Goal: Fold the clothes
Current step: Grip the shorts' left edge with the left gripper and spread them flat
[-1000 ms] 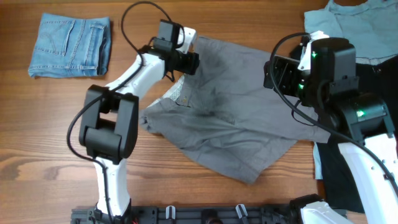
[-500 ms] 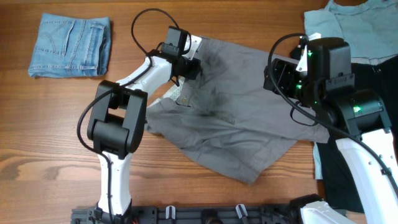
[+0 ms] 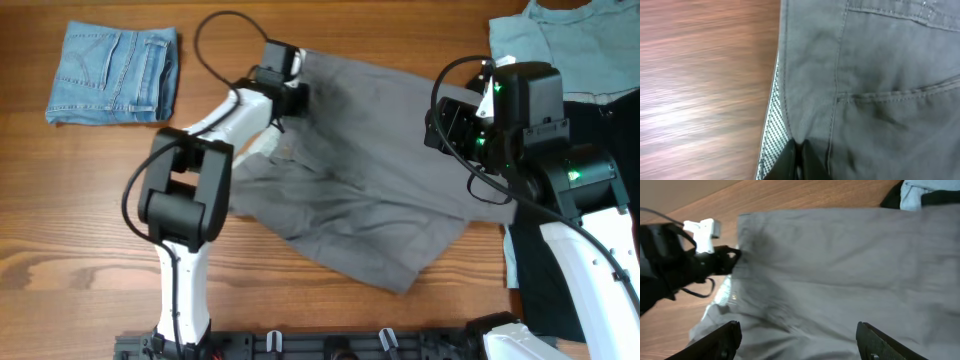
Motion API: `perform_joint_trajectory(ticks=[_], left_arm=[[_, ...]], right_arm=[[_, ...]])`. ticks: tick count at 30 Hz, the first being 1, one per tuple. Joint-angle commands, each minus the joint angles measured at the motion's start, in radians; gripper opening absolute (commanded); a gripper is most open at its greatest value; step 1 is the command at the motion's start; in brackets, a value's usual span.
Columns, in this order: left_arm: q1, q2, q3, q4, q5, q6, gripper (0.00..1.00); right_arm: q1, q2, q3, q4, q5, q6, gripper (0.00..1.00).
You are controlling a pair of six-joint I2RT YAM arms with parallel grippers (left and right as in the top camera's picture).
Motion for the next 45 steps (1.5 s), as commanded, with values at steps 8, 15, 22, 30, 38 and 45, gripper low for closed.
perform_joint_trajectory(ticks=[8,15,22,30,38,45], left_arm=[[0.104,0.04,-0.012,-0.024,0.241,-0.038,0.79],[0.106,0.042,-0.012,-0.026,0.061,0.038,0.21],[0.185,0.042,-0.012,-0.055,-0.422,-0.201,0.04],[0.319,0.006,0.025,-0.065,-0.217,-0.165,0.07],[0.326,-0.156,0.025,-0.072,0.003,-0.144,0.53],[0.327,-0.385,0.025,-0.174,0.078,-0.144,0.72]], right_arm=[[-0.003,0.008,0.01,-0.003,0.014,0.01,0.79],[-0.003,0.008,0.01,-0.003,0.014,0.011,0.79],[-0.003,0.011,0.01,-0.015,0.014,0.01,0.8],[-0.003,0.083,0.01,-0.095,0.026,0.026,0.81],[-0.004,0.297,0.01,-0.105,0.041,0.039,0.59],[-0.056,0.531,0.01,-0.106,0.039,0.03,0.47]])
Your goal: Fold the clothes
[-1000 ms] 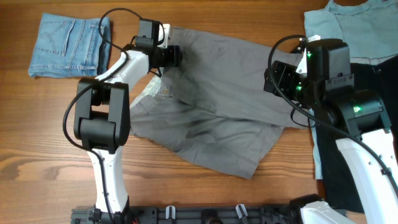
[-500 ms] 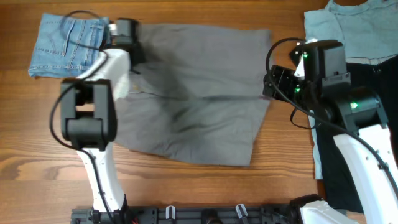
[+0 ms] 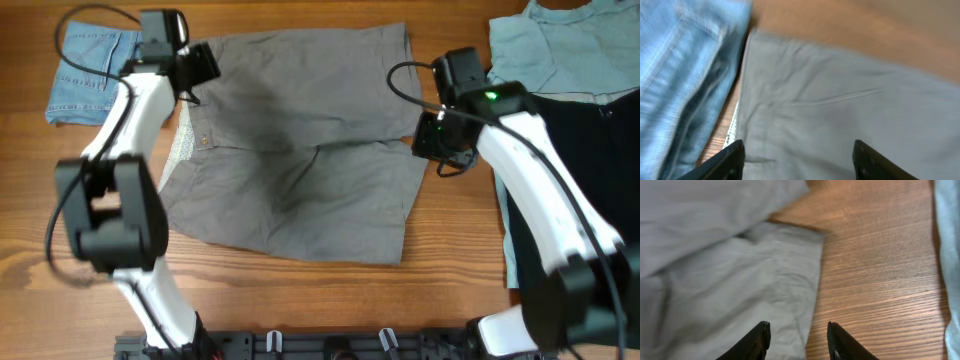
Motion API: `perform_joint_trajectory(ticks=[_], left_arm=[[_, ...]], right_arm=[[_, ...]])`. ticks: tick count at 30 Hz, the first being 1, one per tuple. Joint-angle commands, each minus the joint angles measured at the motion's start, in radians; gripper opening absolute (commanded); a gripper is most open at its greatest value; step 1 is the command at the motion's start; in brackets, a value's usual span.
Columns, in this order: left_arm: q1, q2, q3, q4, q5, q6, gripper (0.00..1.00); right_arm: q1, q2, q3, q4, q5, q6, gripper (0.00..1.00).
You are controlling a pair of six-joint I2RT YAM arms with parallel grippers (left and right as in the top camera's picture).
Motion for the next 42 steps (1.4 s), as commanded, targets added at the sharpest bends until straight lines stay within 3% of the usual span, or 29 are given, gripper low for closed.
perform_joint_trajectory(ticks=[1,3,6,10,12,14,15,17,19,20,21,22,26,29,33,39,42], left_arm=[[0.001,-0.188,0.008,-0.078,0.069,0.005,0.74],[0.001,-0.251,0.008,-0.153,0.069,0.005,0.85],[0.002,-0.33,0.008,-0.273,0.069,0.005,1.0],[0.002,-0.419,0.008,-0.422,0.069,0.005,1.0],[0.002,-0.446,0.008,-0.475,0.069,0.005,1.0],[0.002,-0.465,0.008,-0.515,0.069,0.005,1.0],[0.002,-0.475,0.008,-0.536,0.069,0.005,1.0],[0.002,-0.49,0.008,-0.574,0.069,0.005,1.0],[0.002,-0.502,0.008,-0.612,0.069,0.006,1.0],[0.002,-0.507,0.008,-0.63,0.068,0.007,1.0],[0.002,-0.509,0.008,-0.647,0.069,0.015,1.0],[0.002,-0.512,0.008,-0.664,0.069,0.029,1.0],[0.002,-0.512,0.008,-0.733,0.065,0.034,1.0],[0.002,-0.512,0.008,-0.752,0.033,0.036,1.0],[0.002,-0.51,0.008,-0.753,0.005,0.036,1.0],[0.001,-0.507,-0.002,-0.804,0.016,0.035,1.0],[0.001,-0.495,-0.03,-0.808,0.059,0.036,0.86]], right_arm=[[-0.045,0.117,0.01,0.005,0.019,-0.021,0.5],[-0.061,0.178,0.01,0.036,-0.018,-0.084,0.5],[-0.072,0.243,0.01,0.069,-0.037,-0.102,0.4],[-0.078,0.32,0.01,0.129,-0.059,-0.124,0.24],[-0.078,0.343,0.008,0.158,-0.058,-0.124,0.28],[-0.078,0.367,0.002,0.187,-0.058,-0.122,0.48],[-0.078,0.381,-0.002,0.195,-0.058,-0.118,0.53],[-0.078,0.404,-0.007,0.195,-0.058,-0.103,0.53],[-0.078,0.424,-0.013,0.202,-0.053,-0.105,0.38],[-0.079,0.429,-0.014,0.207,-0.037,-0.105,0.27],[-0.084,0.429,-0.014,0.211,-0.012,-0.105,0.09],[-0.091,0.428,-0.014,0.217,0.025,-0.103,0.04],[-0.166,0.424,0.018,0.256,0.165,-0.102,0.04],[-0.261,0.424,0.074,0.314,0.138,-0.134,0.04],[-0.34,0.416,0.169,0.309,-0.07,-0.317,0.27],[-0.352,0.301,0.274,0.189,-0.143,-0.364,0.31],[-0.346,0.217,0.274,0.145,-0.273,-0.366,0.36]])
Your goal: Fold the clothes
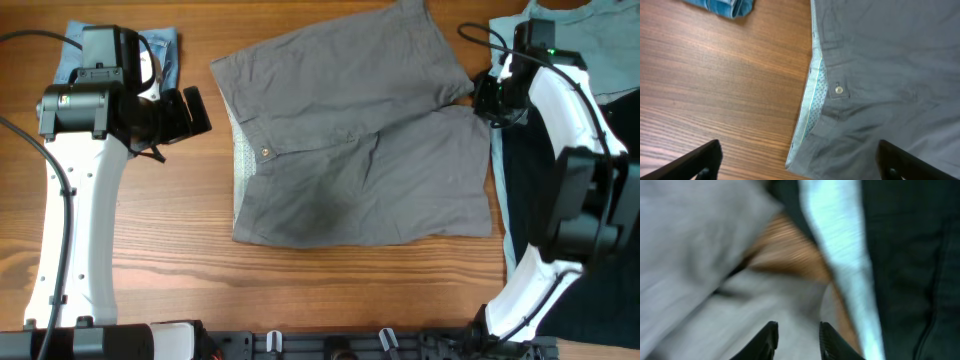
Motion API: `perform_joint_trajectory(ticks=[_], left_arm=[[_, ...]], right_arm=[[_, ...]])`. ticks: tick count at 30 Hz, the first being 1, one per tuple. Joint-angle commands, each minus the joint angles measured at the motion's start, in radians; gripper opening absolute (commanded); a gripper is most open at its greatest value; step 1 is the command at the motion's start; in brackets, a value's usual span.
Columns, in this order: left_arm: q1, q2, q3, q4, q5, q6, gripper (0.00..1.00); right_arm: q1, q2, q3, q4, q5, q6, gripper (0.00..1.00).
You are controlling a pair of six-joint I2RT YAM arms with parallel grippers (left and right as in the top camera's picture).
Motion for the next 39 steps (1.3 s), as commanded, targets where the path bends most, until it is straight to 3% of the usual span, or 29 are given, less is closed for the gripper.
perform_joint_trajectory(ticks=[1,5,10,13,21,29,32,35,39], left_arm=[[0.001,0.004,-0.045,0.003,0.049,0.016,0.79],[-0.006,0.027,-0.154,0.084,0.104,0.067,0.63],[-0.038,0.067,-0.303,0.195,0.216,0.133,0.77],[-0.073,0.099,-0.386,0.302,0.298,0.179,0.8],[-0.169,0.235,-0.494,0.561,0.236,0.194,0.61],[-0.172,0.297,-0.494,0.57,0.224,0.193,0.5],[-0.172,0.297,-0.494,0.559,0.261,0.193,0.41],[-0.172,0.297,-0.494,0.511,0.319,0.194,0.43],[-0.172,0.297,-0.494,0.476,0.32,0.232,0.26]], right_arm=[[0.019,-0.148,0.035,-0.05,-0.197,-0.048,0.38],[0.037,-0.205,0.035,-0.124,-0.224,-0.037,0.41],[0.05,-0.216,0.034,-0.218,-0.224,-0.048,0.41],[0.051,-0.215,0.03,-0.243,-0.223,-0.05,0.41],[0.077,-0.215,0.029,-0.241,-0.224,-0.048,0.42],[0.082,-0.215,0.029,-0.241,-0.224,-0.046,0.43],[0.082,-0.215,0.029,-0.237,-0.224,-0.045,0.42],[0.081,-0.215,0.029,-0.233,-0.223,-0.046,0.42],[0.082,-0.215,0.029,-0.234,-0.219,-0.046,0.42]])
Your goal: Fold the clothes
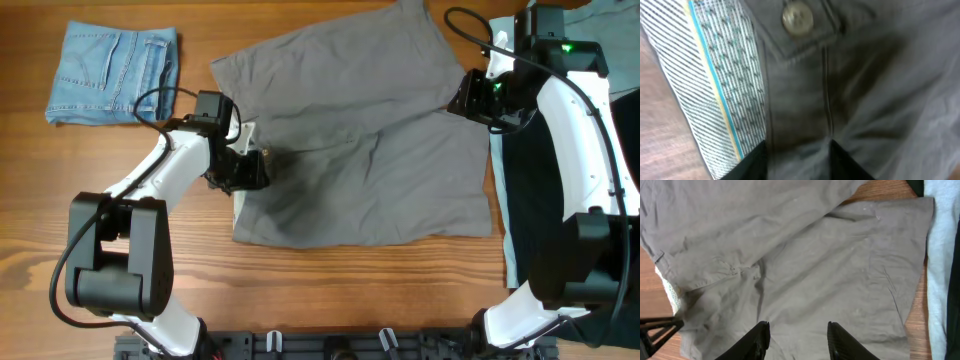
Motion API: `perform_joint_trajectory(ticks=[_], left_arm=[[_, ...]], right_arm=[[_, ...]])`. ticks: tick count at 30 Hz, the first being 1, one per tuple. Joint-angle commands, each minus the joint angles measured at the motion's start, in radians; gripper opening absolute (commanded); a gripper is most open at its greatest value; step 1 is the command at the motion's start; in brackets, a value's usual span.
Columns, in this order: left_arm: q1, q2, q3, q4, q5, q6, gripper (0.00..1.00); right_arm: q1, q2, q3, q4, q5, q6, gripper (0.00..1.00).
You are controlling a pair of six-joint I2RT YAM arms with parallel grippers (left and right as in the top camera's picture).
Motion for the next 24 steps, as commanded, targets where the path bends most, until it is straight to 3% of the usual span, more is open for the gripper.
perform_joint_trajectory(ticks=[1,3,7,14,16,20,24], left_arm=[[-0.001,0.005,-0.007,-0.003,0.041,0.045,0.2],[-0.001,0.005,-0.007,0.007,0.041,0.045,0.04],[0.001,-0.007,0.013,-0.005,0.042,0.035,0.04],[0.006,-0.145,0.098,-0.033,0.032,-0.101,0.04],[0.006,-0.192,0.106,-0.048,-0.028,-0.144,0.04],[0.006,-0.283,0.106,-0.133,-0.306,-0.27,0.04],[0.006,-0.279,0.097,-0.211,-0.357,-0.275,0.04]], right_arm=[[0.002,-0.001,0.0,0.005,-0.016,-0.016,0.42],[0.002,-0.001,0.0,0.011,-0.016,-0.016,0.42],[0.002,-0.001,0.0,0.011,-0.016,-0.012,0.41],[0.002,-0.001,0.0,0.01,-0.016,-0.012,0.41],[0.002,-0.001,0.0,0.01,-0.016,-0.013,0.41],[0.002,-0.001,0.0,0.007,-0.015,-0.013,0.42],[0.002,-0.001,0.0,0.013,-0.015,-0.013,0.43]])
